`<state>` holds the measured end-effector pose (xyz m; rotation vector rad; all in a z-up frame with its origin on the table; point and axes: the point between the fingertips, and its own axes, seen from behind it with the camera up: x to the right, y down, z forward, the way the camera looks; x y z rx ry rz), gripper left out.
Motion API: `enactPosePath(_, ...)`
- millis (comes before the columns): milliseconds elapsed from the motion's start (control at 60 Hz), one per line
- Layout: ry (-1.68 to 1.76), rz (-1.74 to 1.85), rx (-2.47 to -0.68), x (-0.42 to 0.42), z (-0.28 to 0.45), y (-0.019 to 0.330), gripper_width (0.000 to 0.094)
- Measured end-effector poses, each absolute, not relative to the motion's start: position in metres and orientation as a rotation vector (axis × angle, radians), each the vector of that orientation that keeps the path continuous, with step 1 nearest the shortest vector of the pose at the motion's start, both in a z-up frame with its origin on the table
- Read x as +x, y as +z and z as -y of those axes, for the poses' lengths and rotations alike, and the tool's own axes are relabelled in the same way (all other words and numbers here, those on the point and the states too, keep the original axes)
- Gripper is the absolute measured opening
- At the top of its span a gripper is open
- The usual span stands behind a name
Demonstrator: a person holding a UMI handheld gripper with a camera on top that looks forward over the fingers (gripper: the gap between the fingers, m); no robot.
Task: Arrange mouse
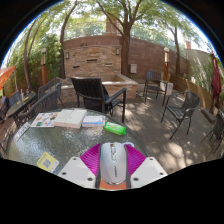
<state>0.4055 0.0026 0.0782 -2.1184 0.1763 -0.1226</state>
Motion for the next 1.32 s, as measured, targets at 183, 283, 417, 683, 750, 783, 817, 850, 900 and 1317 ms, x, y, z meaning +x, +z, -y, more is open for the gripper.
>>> enactPosePath(183,-0.095,-0.212,-2.252,0.425,0.012,-0.001,0.0420)
enactPosePath(283,-0.105,-0.234,-2.268,0.432,0.018,0.001,0.0542)
enactPosePath(417,-0.114,-0.218,-2.234,0.429,0.035,0.042,0.0847)
enactPosePath(683,-0.189,-0.187,-2.188,0.403,0.126,0.135,0.0859)
enactPosePath(750,-0.209,-0.179,-2.174,0.395,0.155,0.155,0.0859)
enactPosePath(783,-0.220,-0.178,-2.172,0.392,0.169,0.162,0.0858)
enactPosePath(817,-0.228,-0.178,-2.170,0.389,0.182,0.168,0.0858)
enactPosePath(850,-0.233,-0.177,-2.169,0.385,0.194,0.174,0.0857)
enactPosePath(900,-0.238,-0.173,-2.163,0.380,0.214,0.182,0.0859)
enactPosePath(1317,-0.284,-0.152,-2.104,0.364,0.278,0.218,0.0855)
